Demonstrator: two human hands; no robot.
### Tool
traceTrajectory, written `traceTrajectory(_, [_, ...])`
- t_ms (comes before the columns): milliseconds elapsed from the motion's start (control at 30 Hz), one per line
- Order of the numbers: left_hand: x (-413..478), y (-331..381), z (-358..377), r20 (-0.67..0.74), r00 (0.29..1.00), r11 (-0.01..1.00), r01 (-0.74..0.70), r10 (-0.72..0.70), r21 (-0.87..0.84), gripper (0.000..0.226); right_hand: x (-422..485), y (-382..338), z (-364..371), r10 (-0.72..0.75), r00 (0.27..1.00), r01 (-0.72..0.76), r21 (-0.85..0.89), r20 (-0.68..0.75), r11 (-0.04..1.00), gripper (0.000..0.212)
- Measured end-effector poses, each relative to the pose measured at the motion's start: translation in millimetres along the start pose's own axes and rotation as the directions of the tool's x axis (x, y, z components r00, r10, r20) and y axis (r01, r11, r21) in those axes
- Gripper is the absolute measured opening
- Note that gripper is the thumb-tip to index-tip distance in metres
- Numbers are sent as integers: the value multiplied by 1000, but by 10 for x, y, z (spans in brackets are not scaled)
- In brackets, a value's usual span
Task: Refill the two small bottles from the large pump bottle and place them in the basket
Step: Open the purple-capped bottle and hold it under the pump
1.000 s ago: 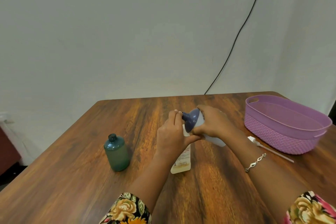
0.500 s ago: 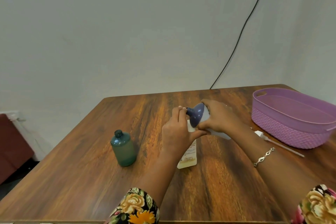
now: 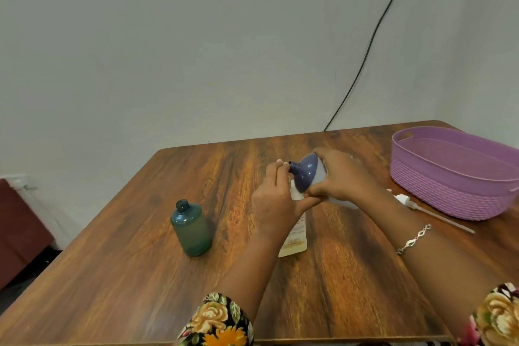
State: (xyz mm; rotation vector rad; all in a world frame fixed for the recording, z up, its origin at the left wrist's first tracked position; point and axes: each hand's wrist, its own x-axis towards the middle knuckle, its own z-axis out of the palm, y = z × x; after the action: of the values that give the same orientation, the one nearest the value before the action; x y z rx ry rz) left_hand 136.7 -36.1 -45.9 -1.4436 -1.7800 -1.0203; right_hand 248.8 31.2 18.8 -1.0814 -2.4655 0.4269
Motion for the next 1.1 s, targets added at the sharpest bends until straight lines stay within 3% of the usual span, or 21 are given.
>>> traceTrajectory(100, [22, 9, -17, 16, 1000, 1000, 15, -15, -17, 77, 4, -14, -21, -1, 1000, 1, -43, -5, 999, 68])
traceTrajectory(233, [124, -24, -65, 27, 999, 999, -31, 30, 26, 79, 8, 10, -55, -7, 1000, 8, 102, -12, 995, 63])
traceTrajectory(567, [-8, -4, 41, 25, 1000, 1000, 12, -12, 9, 81, 46, -8, -39, -12, 999, 16, -115, 41, 993, 71])
traceTrajectory(733, [138, 5, -64, 41, 999, 999, -14, 12, 33, 76, 27, -5, -90, -6, 1000, 6, 28, 3, 1000, 66])
traceTrajectory(1100, [47, 21, -52, 85, 996, 1000, 14, -14, 6, 79, 20, -23, -99, -24, 997, 29, -74, 67, 997, 63])
